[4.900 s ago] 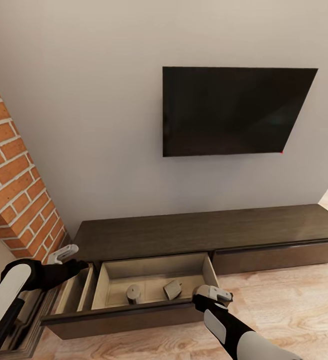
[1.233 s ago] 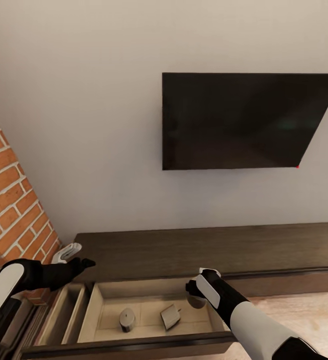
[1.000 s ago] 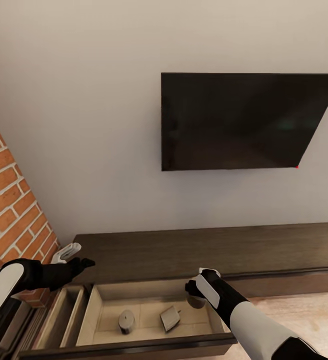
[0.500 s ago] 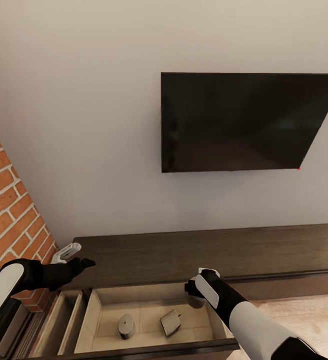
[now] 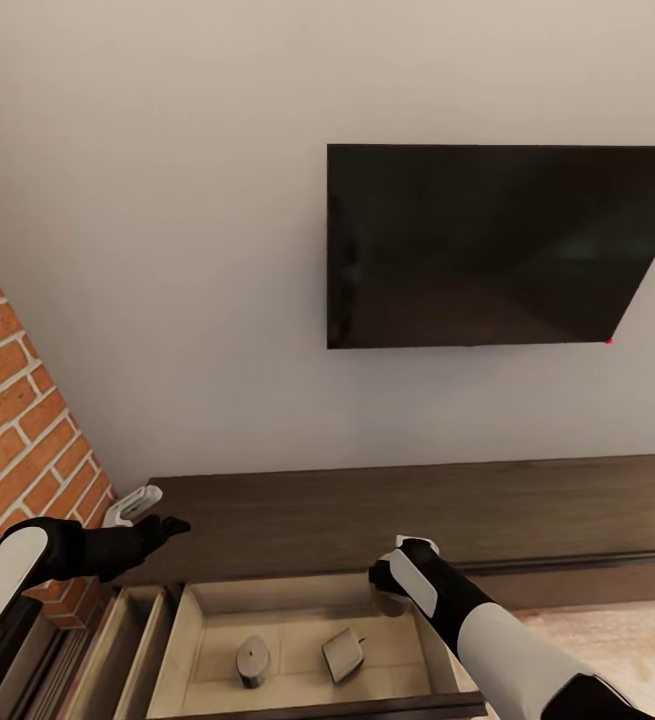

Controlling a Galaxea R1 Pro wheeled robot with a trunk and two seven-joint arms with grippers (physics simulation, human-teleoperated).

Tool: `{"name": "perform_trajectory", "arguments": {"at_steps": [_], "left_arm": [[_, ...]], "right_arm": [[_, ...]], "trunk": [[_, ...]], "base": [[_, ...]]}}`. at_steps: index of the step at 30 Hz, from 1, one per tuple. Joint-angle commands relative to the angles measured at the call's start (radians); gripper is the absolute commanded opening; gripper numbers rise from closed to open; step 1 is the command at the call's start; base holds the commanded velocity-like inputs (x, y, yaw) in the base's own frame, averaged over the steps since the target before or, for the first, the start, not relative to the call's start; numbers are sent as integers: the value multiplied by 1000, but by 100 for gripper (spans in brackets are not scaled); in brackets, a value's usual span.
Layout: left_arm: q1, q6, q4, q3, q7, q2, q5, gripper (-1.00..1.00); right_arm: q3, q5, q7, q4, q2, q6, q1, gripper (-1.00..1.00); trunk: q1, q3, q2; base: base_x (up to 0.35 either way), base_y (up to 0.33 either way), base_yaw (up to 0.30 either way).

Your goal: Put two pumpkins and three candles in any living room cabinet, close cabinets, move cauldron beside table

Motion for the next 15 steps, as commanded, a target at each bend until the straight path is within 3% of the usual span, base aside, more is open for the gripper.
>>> {"name": "perform_trajectory", "arguments": {"at_steps": [1,8,15], "left_arm": [[-1,2,-1,0,10,0,10,100],[-1,0,-3,0,10,0,10,100],[-1,0,-6,1,10,0,10,100]], "right_arm": [[7,-10,-9,-1,-1,2,-1,-100],[7,-11,-9,-1,-2,1,-1,-100],[7,-10,-9,-1,-1,1,-1,-100]], "trunk": [[0,-1,-1],[0,-1,-1],[27,-23,-50]], "base": [[15,0,0],[4,0,72],[0,0,36]]}}
